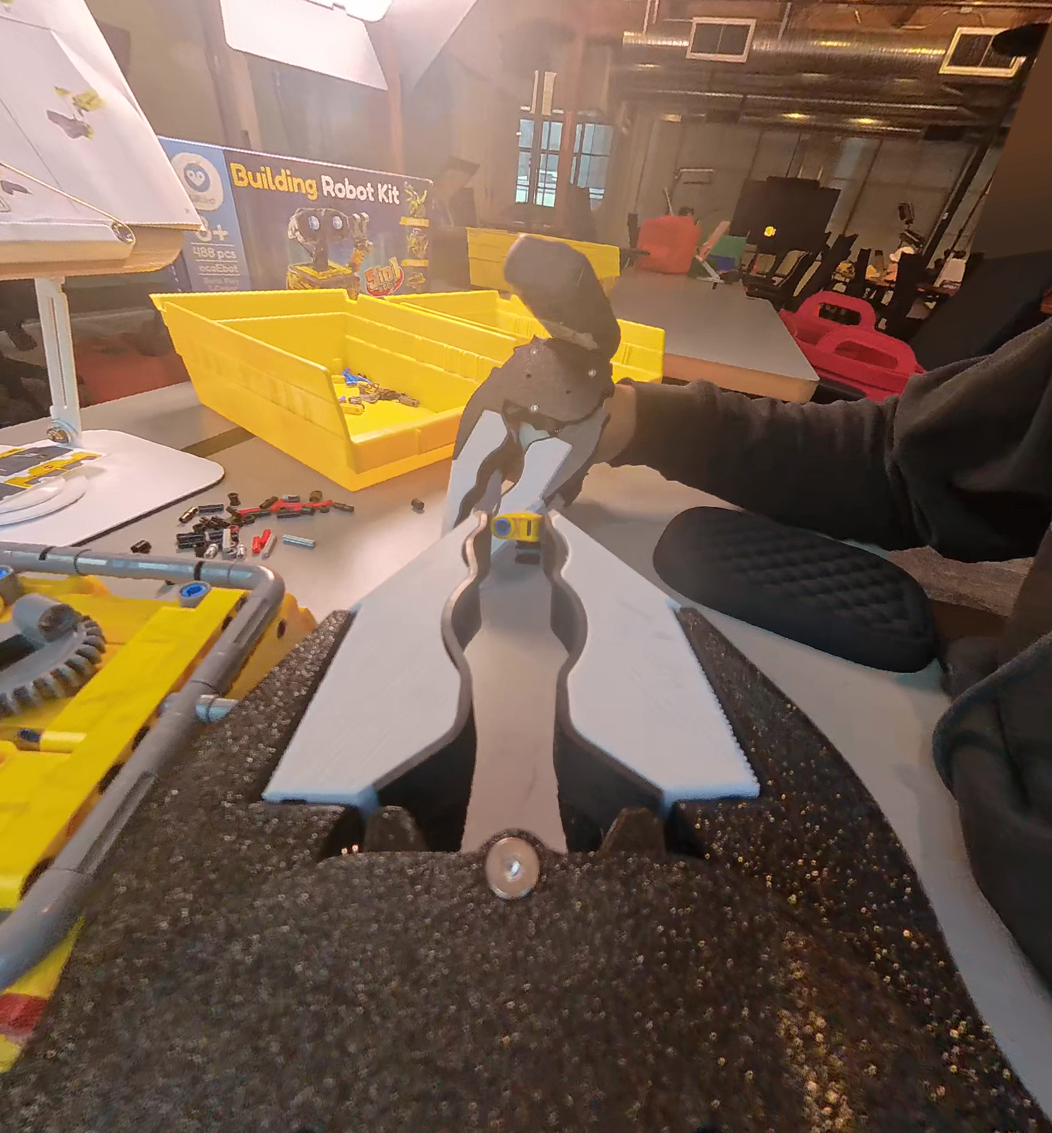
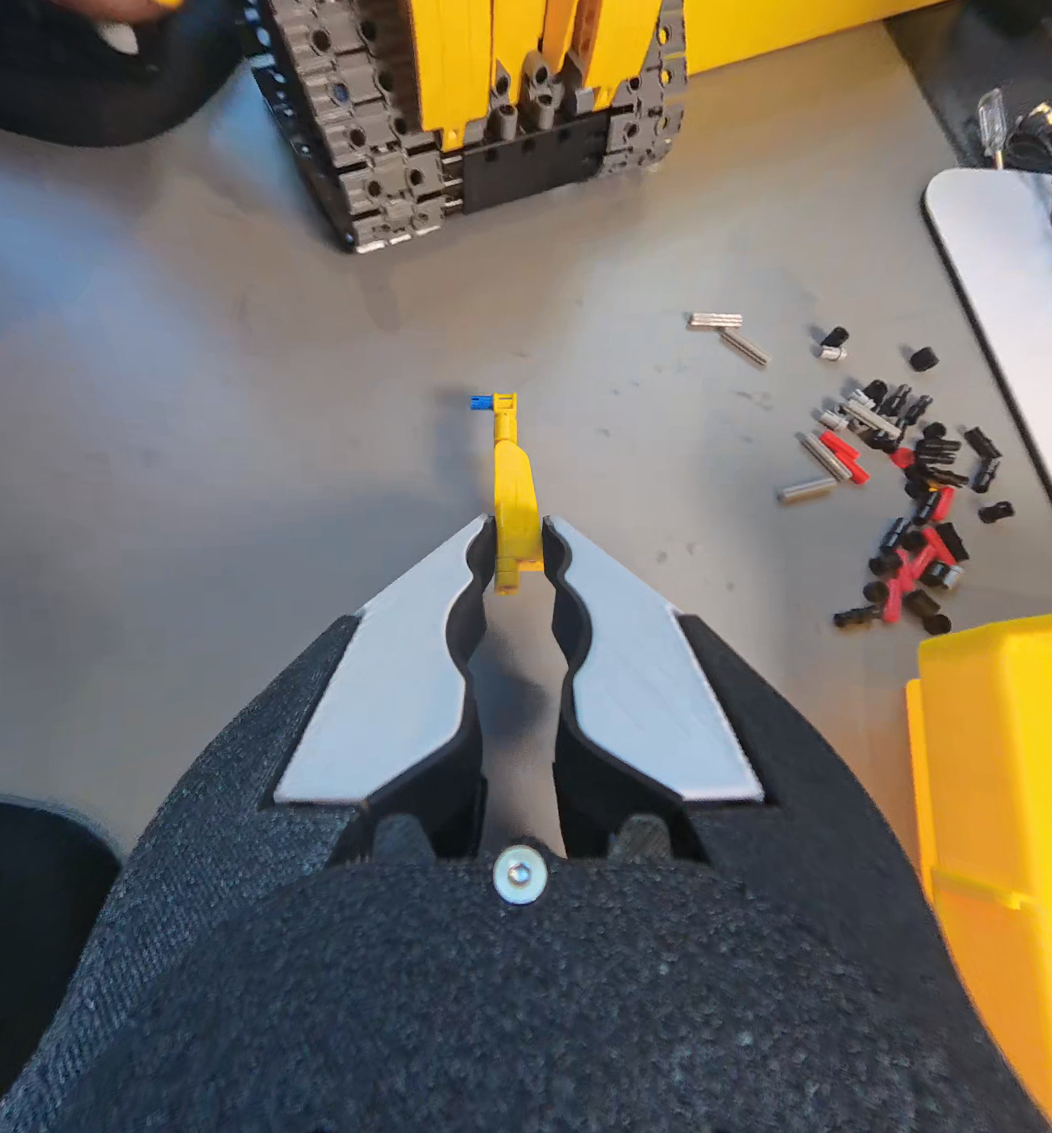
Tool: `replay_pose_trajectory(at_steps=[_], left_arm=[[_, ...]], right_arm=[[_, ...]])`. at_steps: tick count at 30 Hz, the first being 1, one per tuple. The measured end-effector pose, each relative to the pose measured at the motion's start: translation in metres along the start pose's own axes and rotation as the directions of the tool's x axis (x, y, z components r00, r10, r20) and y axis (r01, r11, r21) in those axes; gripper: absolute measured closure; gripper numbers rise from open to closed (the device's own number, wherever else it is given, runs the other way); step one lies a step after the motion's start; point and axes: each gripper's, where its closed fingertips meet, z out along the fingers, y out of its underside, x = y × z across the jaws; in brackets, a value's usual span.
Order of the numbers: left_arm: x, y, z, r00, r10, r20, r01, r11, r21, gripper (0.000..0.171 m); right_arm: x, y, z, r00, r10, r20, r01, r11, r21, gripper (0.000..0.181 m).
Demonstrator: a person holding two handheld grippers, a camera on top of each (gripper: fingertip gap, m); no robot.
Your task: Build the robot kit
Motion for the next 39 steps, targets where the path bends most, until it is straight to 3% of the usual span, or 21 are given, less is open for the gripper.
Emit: replay_pose_trajectory(at_steps=[7, 14, 28, 39], left_arm=[[0.006, 0.001, 0.002, 0.999, 0.041, -0.015, -0.041, 0.999, -0.008, 0.157], [0.012, -0.001, 0.001, 0.996, 0.076, -0.040, -0.076, 0.997, 0.008, 0.157], [0.015, 0.001, 0.001, 0.995, 0.082, -0.064, -0.083, 0.997, -0.006, 0.157], [0.015, 0.004, 0.002, 0.994, 0.083, -0.073, -0.085, 0.996, -0.023, 0.157]], right_arm=[[-0.059, -0.005, -0.018, 0.982, -0.097, 0.164, 0.094, 0.995, 0.025, 0.167], [-0.096, 0.000, -0.010, 0.950, -0.168, 0.264, 0.184, 0.982, -0.040, 0.166], [-0.088, 0.013, -0.013, 0.958, -0.157, 0.241, 0.180, 0.980, -0.079, 0.162], [-0.088, -0.002, -0.025, 0.956, -0.085, 0.281, 0.083, 0.996, 0.021, 0.155]])
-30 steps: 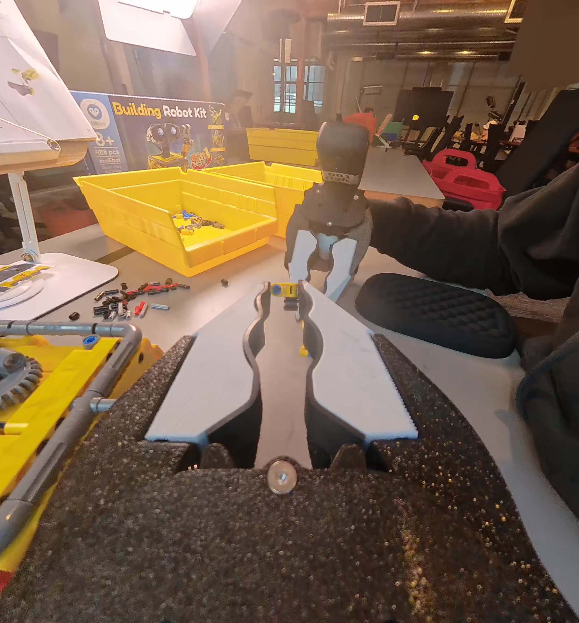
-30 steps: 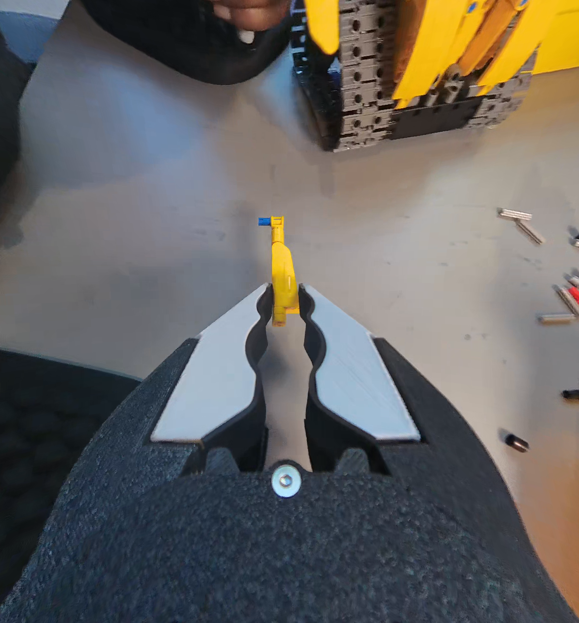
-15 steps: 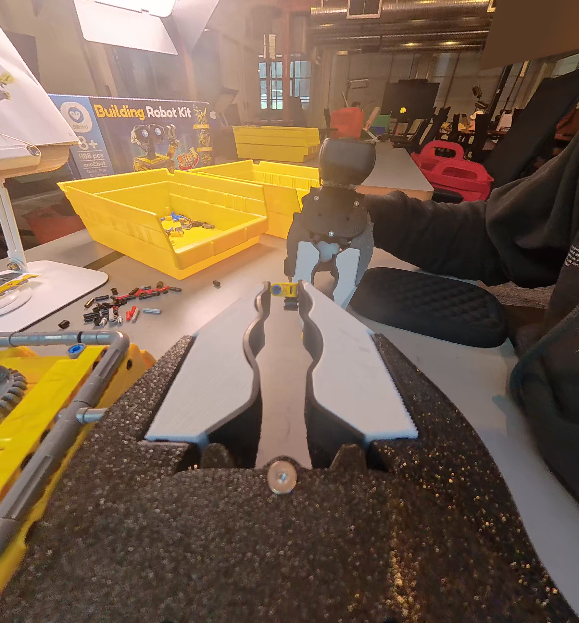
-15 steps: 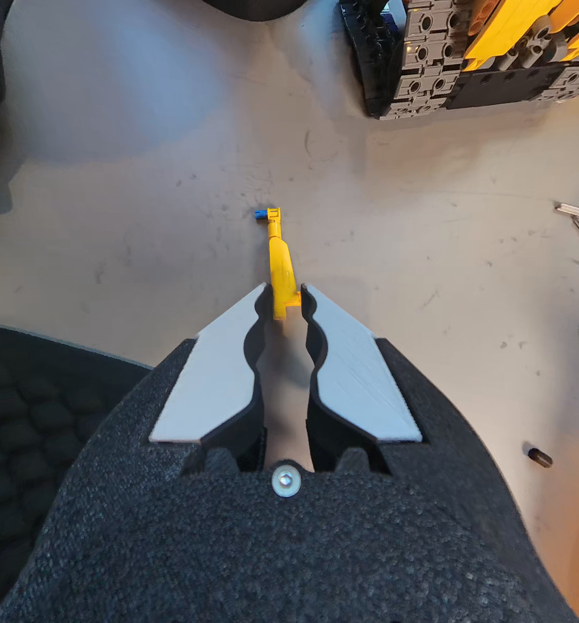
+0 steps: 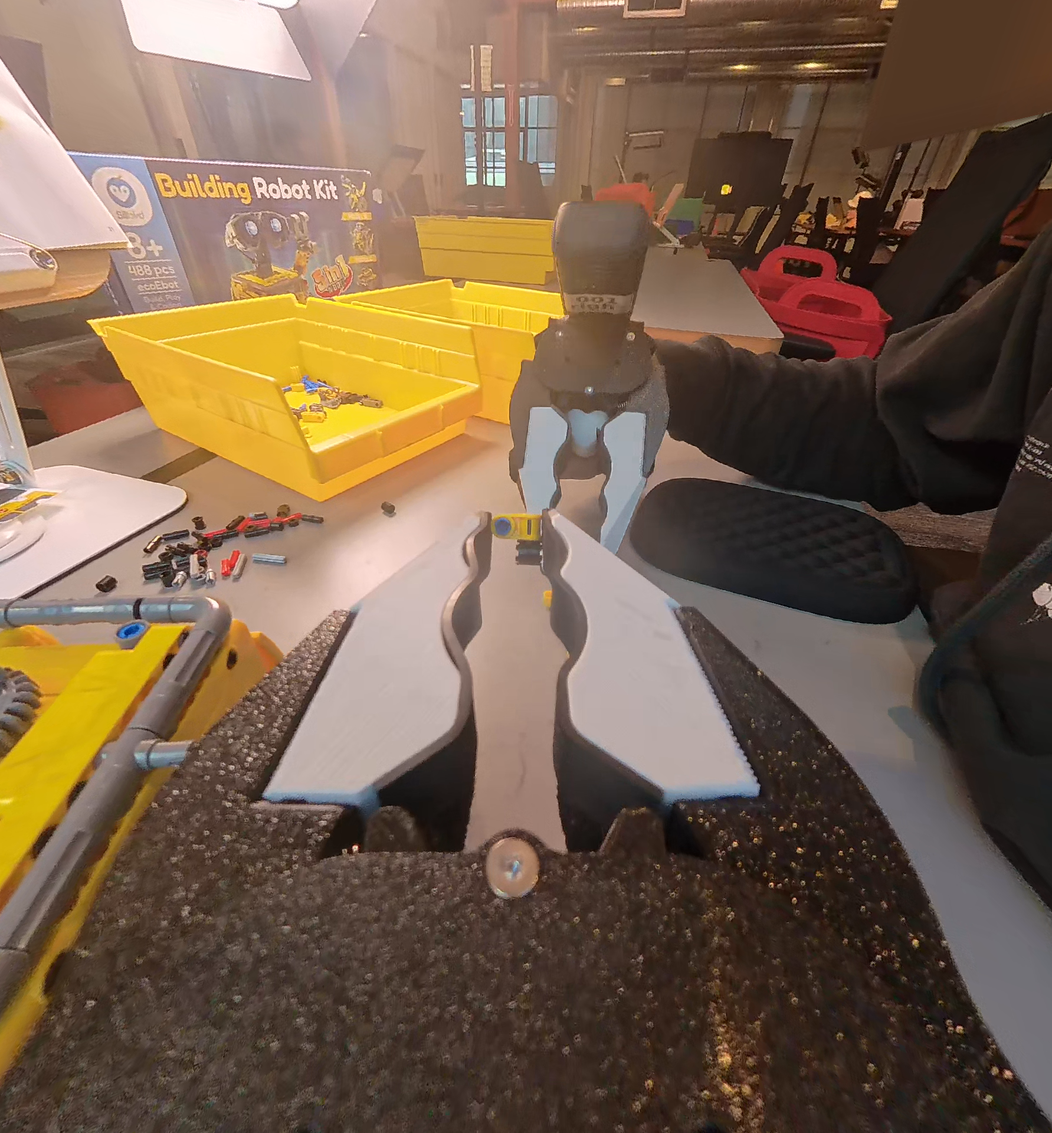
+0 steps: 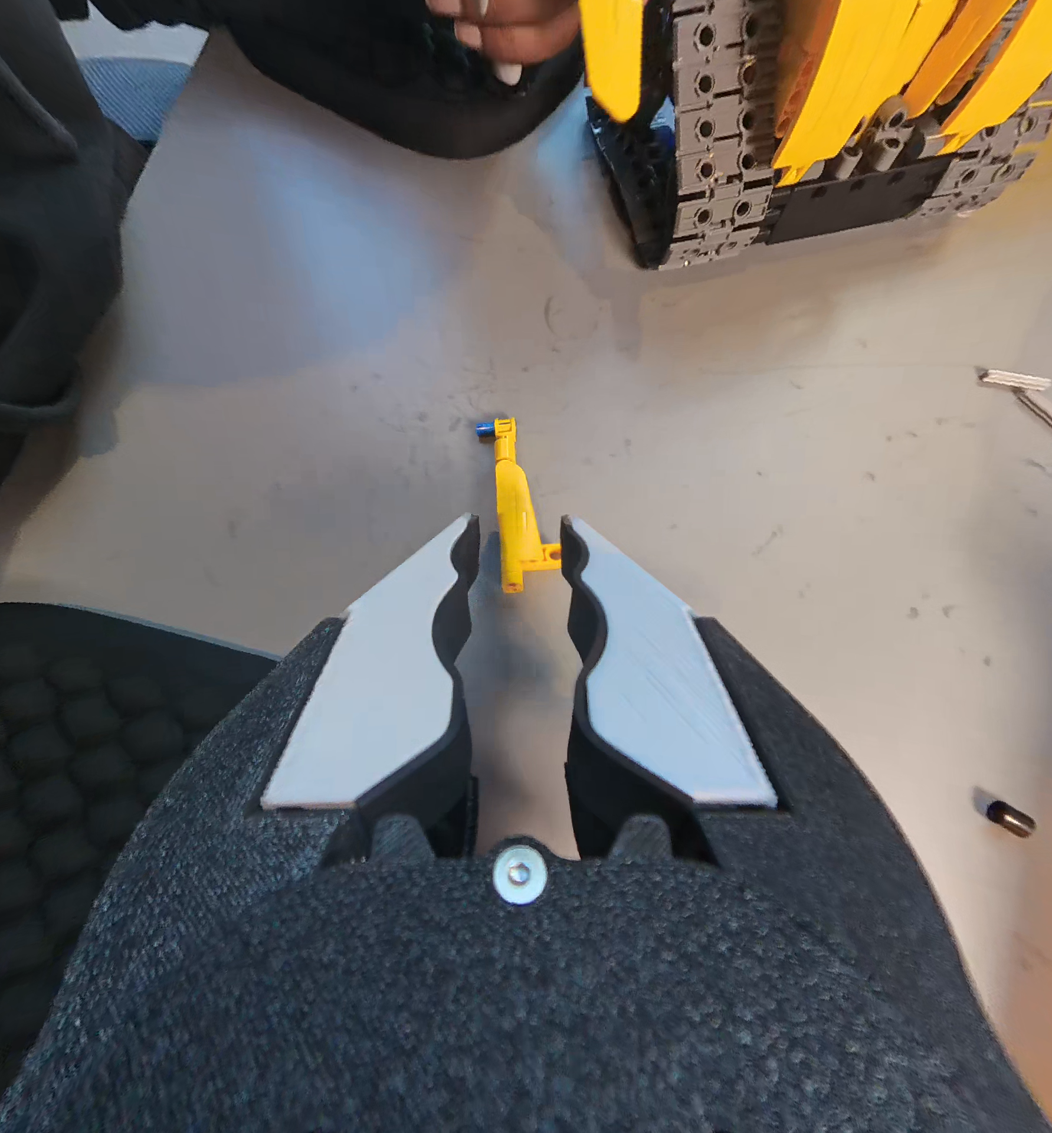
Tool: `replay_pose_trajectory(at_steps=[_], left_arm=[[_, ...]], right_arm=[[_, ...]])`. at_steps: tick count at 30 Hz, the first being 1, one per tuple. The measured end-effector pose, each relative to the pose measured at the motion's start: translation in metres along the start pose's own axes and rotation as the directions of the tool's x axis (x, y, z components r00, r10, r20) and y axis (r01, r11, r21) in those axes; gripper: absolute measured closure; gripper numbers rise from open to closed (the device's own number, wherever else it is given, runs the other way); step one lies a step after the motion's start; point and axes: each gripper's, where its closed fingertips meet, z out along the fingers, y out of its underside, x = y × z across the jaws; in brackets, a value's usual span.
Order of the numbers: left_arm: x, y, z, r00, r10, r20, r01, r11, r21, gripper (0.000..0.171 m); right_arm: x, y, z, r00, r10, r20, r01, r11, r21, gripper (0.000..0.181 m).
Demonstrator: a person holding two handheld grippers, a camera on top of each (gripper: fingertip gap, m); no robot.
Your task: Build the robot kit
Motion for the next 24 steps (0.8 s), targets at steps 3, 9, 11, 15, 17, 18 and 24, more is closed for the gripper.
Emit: replay_pose_trajectory(at_steps=[3, 9, 11, 15, 17, 18, 24], left_arm=[[-0.001, 0.000, 0.000, 1.000, 0.001, 0.003, -0.001, 1.000, 0.001, 0.157], [0.000, 0.002, 0.000, 1.000, 0.015, 0.008, -0.015, 1.000, -0.014, 0.157], [0.000, 0.003, 0.001, 1.000, 0.017, 0.007, -0.017, 1.000, -0.020, 0.157], [0.000, 0.003, 0.001, 1.000, 0.017, 0.006, -0.017, 1.000, -0.023, 0.157], [0.001, 0.004, 0.001, 1.000, 0.019, 0.005, -0.019, 1.000, -0.025, 0.157], [0.001, 0.004, 0.001, 1.000, 0.020, 0.005, -0.020, 0.999, -0.025, 0.157], [0.001, 0.004, 0.001, 1.000, 0.021, 0.003, -0.021, 0.999, -0.030, 0.157]], right_arm=[[0.005, 0.005, -0.001, 1.000, 0.006, -0.019, -0.006, 1.000, -0.011, 0.155], [0.006, 0.003, -0.002, 1.000, 0.028, -0.014, -0.027, 1.000, 0.015, 0.157], [0.008, 0.000, -0.002, 0.999, 0.034, -0.021, -0.034, 0.999, 0.027, 0.159], [0.007, 0.005, 0.005, 0.999, 0.021, -0.027, -0.021, 1.000, -0.018, 0.159], [0.003, 0.011, 0.009, 1.000, 0.005, -0.019, -0.006, 0.998, -0.057, 0.160], [0.001, 0.013, 0.011, 1.000, -0.004, -0.013, 0.003, 0.997, -0.073, 0.163], [0.000, 0.013, 0.013, 0.994, -0.098, -0.043, 0.092, 0.990, -0.108, 0.166]])
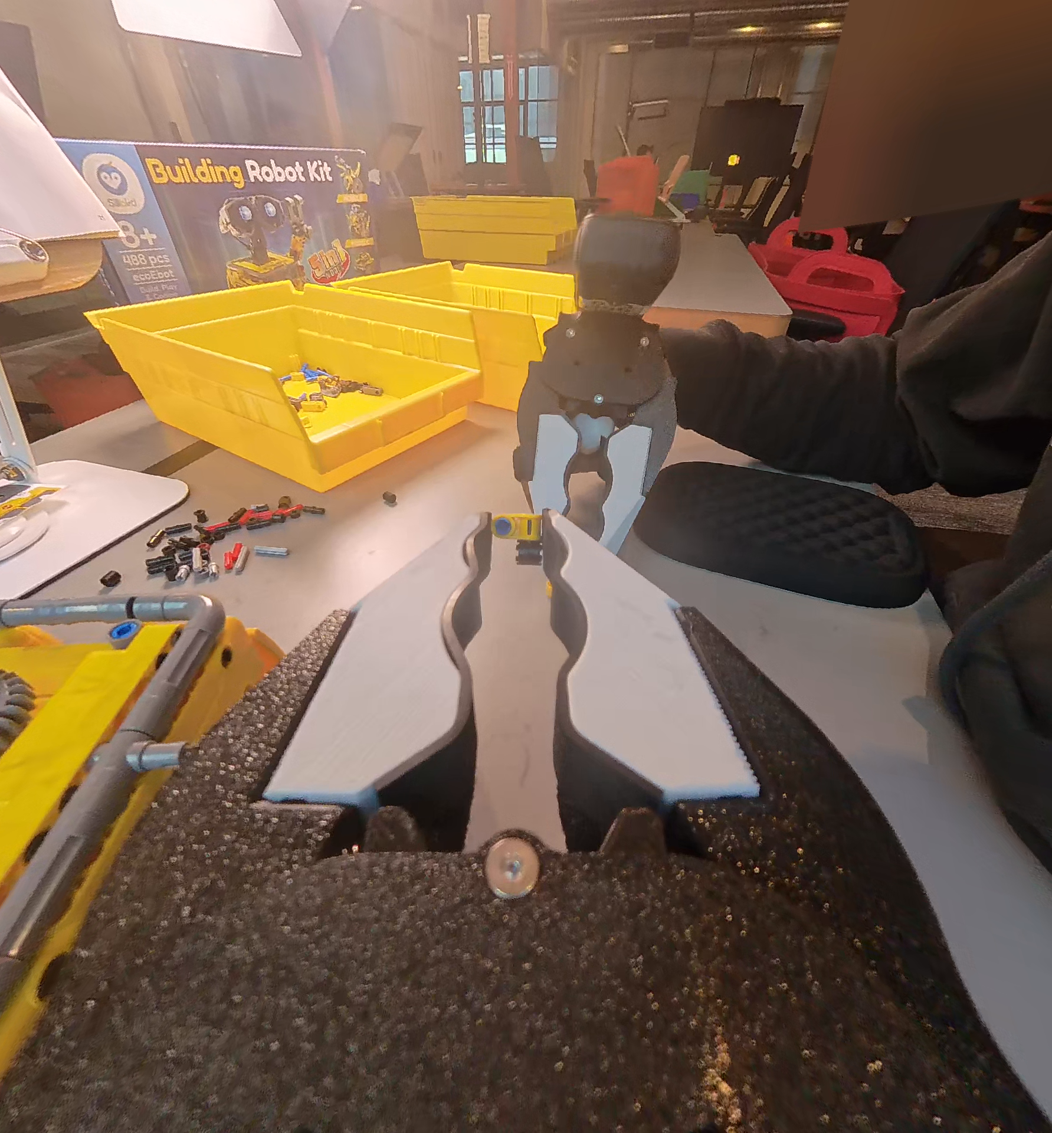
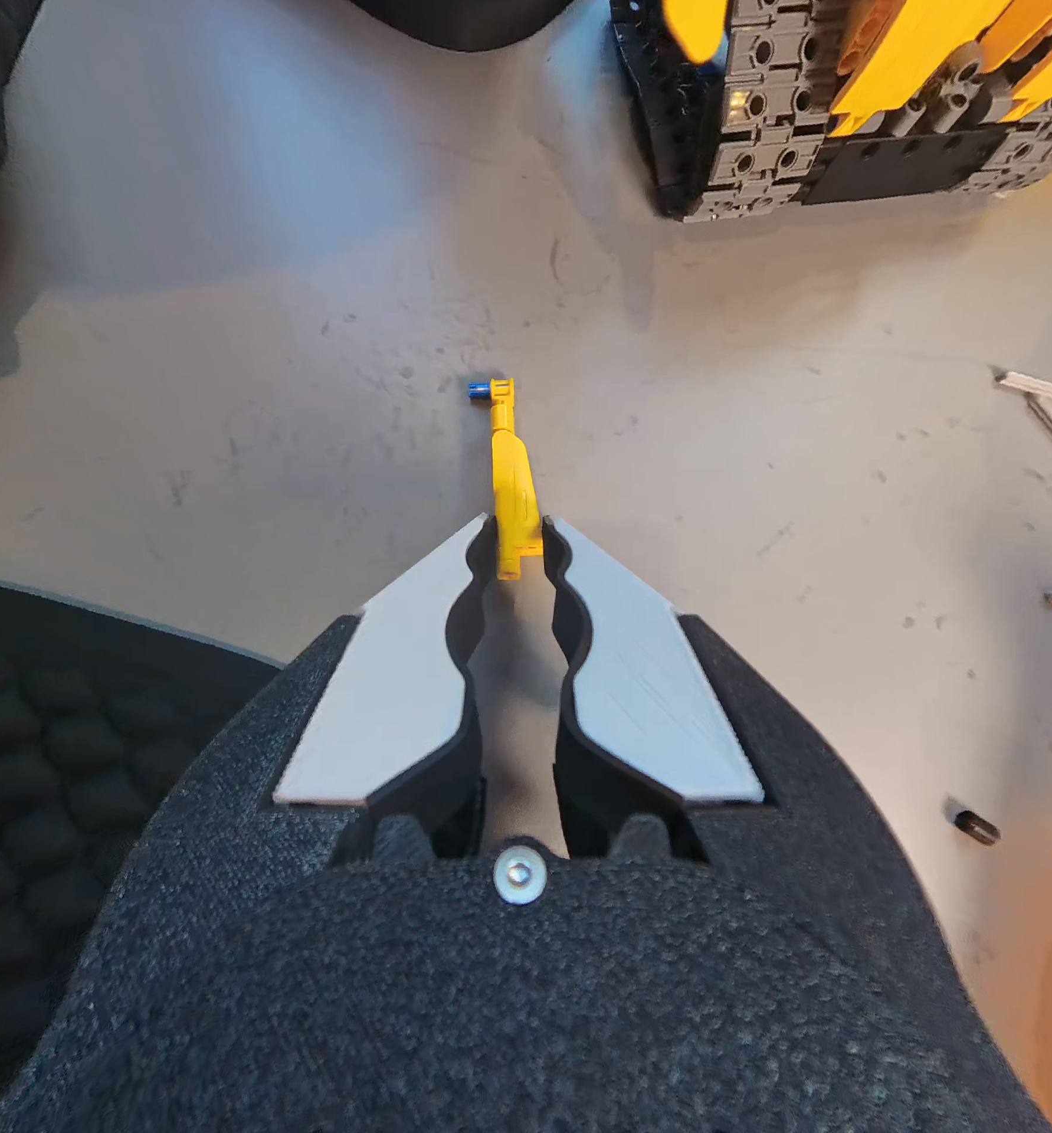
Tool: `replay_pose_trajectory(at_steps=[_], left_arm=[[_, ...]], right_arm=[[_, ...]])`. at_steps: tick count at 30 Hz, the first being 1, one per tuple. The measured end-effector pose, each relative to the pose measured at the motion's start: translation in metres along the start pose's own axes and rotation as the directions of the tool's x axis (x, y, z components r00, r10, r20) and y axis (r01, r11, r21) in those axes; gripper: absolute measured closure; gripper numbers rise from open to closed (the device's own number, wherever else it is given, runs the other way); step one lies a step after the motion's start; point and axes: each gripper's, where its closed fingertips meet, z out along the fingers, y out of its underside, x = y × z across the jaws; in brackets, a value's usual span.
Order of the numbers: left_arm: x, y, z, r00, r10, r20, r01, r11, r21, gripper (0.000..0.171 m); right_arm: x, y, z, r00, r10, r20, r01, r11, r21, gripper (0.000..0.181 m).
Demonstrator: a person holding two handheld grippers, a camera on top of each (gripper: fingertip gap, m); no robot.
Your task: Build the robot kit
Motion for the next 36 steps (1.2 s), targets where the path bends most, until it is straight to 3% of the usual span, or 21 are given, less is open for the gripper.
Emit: replay_pose_trajectory(at_steps=[5, 12, 29, 36], left_arm=[[0.003, 0.001, 0.000, 1.000, -0.002, -0.018, 0.002, 1.000, -0.007, 0.157], [0.007, 0.003, 0.002, 0.999, 0.012, -0.031, -0.013, 1.000, -0.025, 0.157], [0.007, 0.004, 0.002, 0.999, 0.001, -0.037, -0.002, 1.000, -0.029, 0.157], [0.022, 0.020, 0.011, 0.993, 0.028, -0.117, -0.042, 0.991, -0.123, 0.157]], right_arm=[[0.005, -0.003, 0.001, 0.989, -0.121, -0.084, 0.120, 0.993, -0.016, 0.166], [0.006, -0.006, 0.002, 0.976, -0.176, -0.127, 0.176, 0.984, -0.013, 0.166], [0.001, -0.002, 0.002, 0.980, -0.165, -0.115, 0.164, 0.986, -0.015, 0.166], [-0.005, -0.001, 0.001, 0.987, -0.144, -0.078, 0.144, 0.990, -0.004, 0.166]])
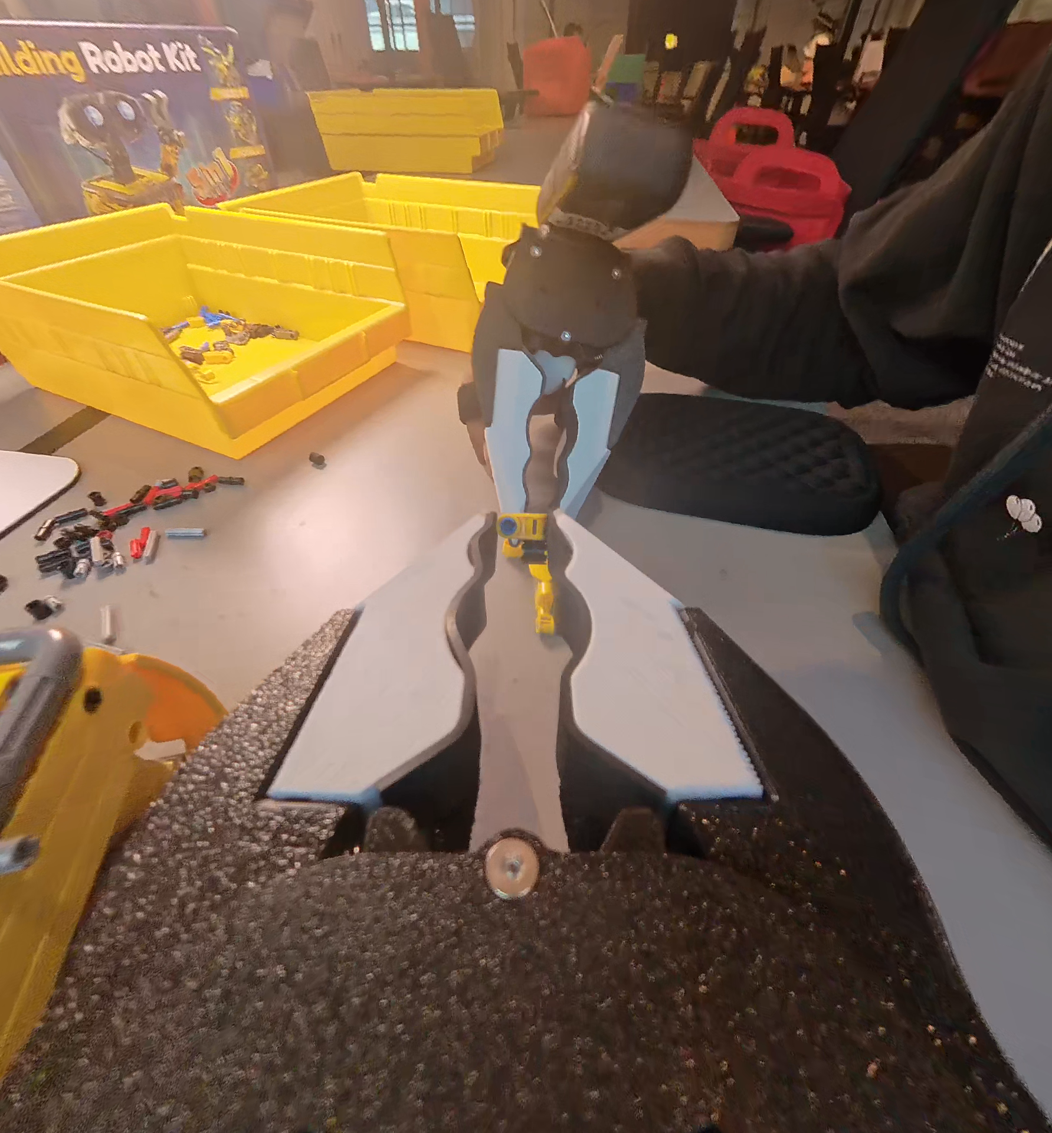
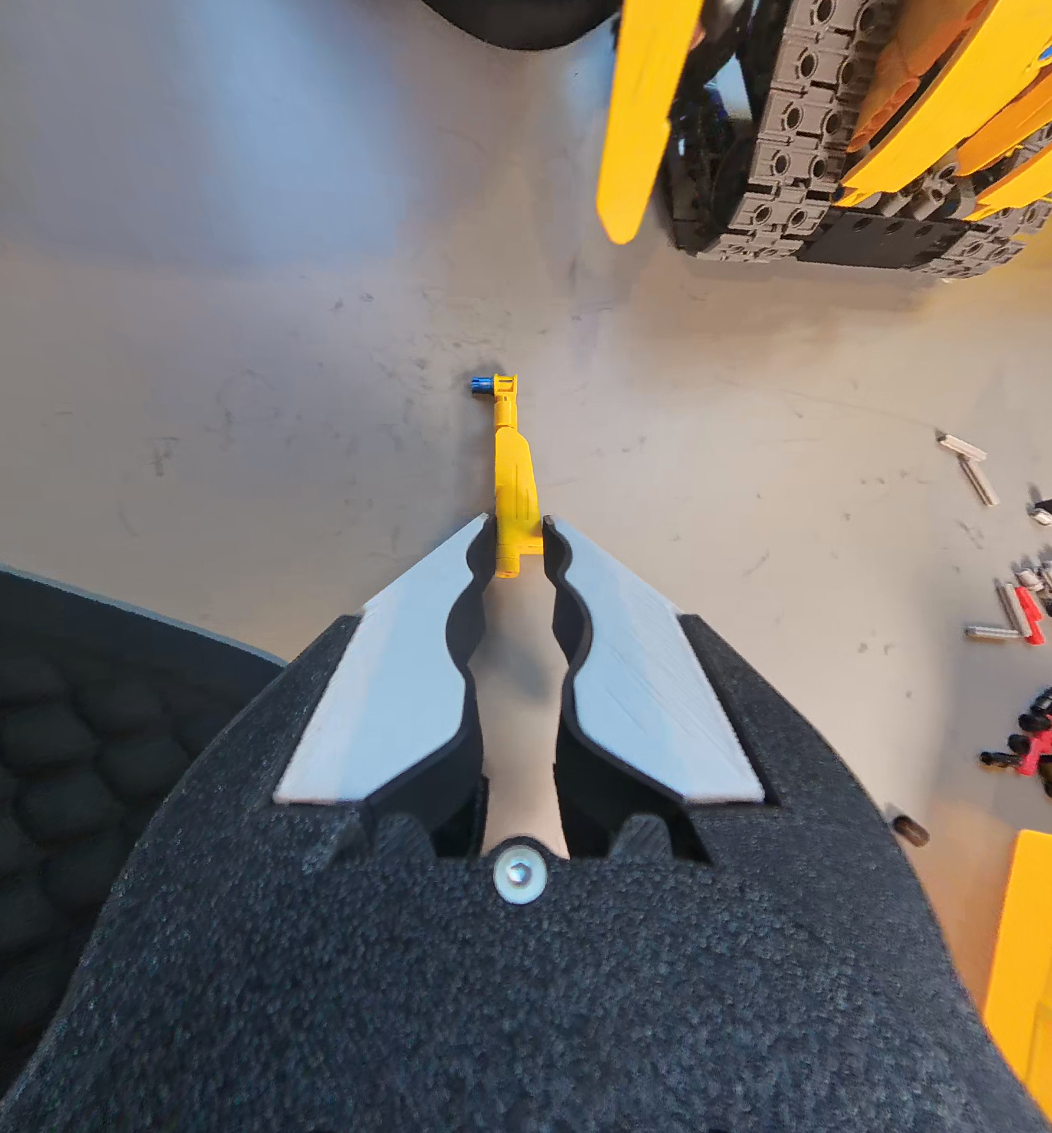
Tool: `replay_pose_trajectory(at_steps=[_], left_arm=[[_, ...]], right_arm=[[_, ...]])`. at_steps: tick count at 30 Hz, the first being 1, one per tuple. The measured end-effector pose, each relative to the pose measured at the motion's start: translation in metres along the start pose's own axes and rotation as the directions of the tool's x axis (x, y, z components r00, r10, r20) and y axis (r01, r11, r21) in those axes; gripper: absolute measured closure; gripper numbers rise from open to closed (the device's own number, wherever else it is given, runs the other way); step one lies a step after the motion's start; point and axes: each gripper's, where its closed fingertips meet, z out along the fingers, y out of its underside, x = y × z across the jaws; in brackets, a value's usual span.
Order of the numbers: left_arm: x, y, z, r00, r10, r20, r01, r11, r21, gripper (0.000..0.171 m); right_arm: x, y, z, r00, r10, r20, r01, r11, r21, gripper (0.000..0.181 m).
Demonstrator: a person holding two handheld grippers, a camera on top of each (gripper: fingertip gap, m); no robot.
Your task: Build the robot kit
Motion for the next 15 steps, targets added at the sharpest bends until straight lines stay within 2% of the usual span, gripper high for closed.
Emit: replay_pose_trajectory(at_steps=[4, 6, 12, 15], left_arm=[[0.013, 0.013, 0.011, 0.997, 0.060, -0.045, -0.064, 0.994, -0.088, 0.157], [0.018, 0.013, 0.016, 0.995, 0.073, -0.068, -0.079, 0.993, -0.091, 0.157], [0.026, -0.005, 0.030, 0.993, -0.014, -0.119, 0.016, 1.000, 0.010, 0.157], [0.021, -0.019, 0.030, 0.990, -0.080, -0.118, 0.092, 0.991, 0.100, 0.157]], right_arm=[[-0.006, 0.004, -0.006, 0.998, 0.040, 0.043, -0.041, 0.999, 0.016, 0.166], [-0.007, 0.006, -0.008, 0.997, 0.056, 0.051, -0.057, 0.998, 0.013, 0.166], [-0.006, 0.006, -0.010, 0.996, 0.078, 0.043, -0.080, 0.996, 0.028, 0.161], [0.006, -0.021, -0.028, 0.995, 0.100, -0.001, -0.098, 0.978, 0.184, 0.156]])
